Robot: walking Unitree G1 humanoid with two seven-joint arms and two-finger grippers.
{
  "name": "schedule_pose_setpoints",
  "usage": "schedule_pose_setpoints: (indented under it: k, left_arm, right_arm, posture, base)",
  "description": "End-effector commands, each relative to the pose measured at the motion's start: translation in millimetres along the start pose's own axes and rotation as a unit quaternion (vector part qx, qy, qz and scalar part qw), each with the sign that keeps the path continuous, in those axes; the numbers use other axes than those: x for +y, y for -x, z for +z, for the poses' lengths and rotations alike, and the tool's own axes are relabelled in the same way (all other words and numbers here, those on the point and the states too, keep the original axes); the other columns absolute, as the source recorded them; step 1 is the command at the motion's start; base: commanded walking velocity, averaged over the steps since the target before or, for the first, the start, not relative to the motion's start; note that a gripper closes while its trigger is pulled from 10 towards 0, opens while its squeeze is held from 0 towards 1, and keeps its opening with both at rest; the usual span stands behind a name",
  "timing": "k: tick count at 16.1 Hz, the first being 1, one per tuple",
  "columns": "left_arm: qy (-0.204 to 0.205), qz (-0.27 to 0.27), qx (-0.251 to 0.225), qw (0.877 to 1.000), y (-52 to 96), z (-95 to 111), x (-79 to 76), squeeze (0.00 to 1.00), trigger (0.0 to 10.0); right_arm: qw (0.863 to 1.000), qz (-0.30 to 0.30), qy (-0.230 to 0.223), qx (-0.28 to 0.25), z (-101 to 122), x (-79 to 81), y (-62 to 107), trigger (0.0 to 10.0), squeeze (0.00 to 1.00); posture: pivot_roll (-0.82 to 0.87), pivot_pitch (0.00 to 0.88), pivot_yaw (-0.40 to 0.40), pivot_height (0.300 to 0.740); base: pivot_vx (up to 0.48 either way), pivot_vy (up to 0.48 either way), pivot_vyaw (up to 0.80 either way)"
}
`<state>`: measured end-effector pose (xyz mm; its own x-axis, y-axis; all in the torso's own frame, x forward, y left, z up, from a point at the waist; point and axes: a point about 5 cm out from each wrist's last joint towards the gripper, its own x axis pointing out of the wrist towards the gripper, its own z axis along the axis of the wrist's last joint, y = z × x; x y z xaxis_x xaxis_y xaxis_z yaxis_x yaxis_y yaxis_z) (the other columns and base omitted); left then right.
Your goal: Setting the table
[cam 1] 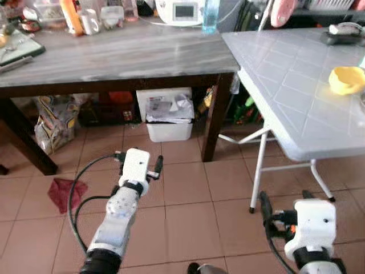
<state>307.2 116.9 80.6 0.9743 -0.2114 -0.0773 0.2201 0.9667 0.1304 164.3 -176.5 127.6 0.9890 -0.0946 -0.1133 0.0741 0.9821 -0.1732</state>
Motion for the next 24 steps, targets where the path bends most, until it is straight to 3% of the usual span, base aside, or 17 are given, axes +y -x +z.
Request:
schedule_pose_setpoints:
  k: [1, 19, 24]
  left_arm:
    - [-0.008, -0.005, -0.002, 1.000, -0.4, 0.6, 1.1, 0.00, 10.0]
    - [-0.024, -0.016, 0.000, 1.000, -3.5, 0.1, 4.0, 0.00, 10.0]
    - [-0.034, -0.008, -0.053, 0.998, -7.7, 23.5, 8.3, 0.00, 10.0]
  right_arm:
    - [1.000, -0.004, 0.002, -0.004, 1.6, -0.3, 2.6, 10.0, 0.00]
    - [0.999, -0.022, 0.008, -0.024, 8.7, 0.4, 1.3, 10.0, 0.00]
    - [0.997, -0.036, 0.023, -0.056, 20.2, -3.7, 2.5, 10.0, 0.00]
  posture:
    - [-0.20, 0.142, -0.013, 0.740]
    - [-0.21, 0.151, 0.023, 0.740]
    - [-0.21, 0.152, 0.028, 0.740]
  base:
    - [0.000, -0.382, 0.00]
    - [0.000, -0.384, 0.00]
    - [0.000, -0.379, 0.00]
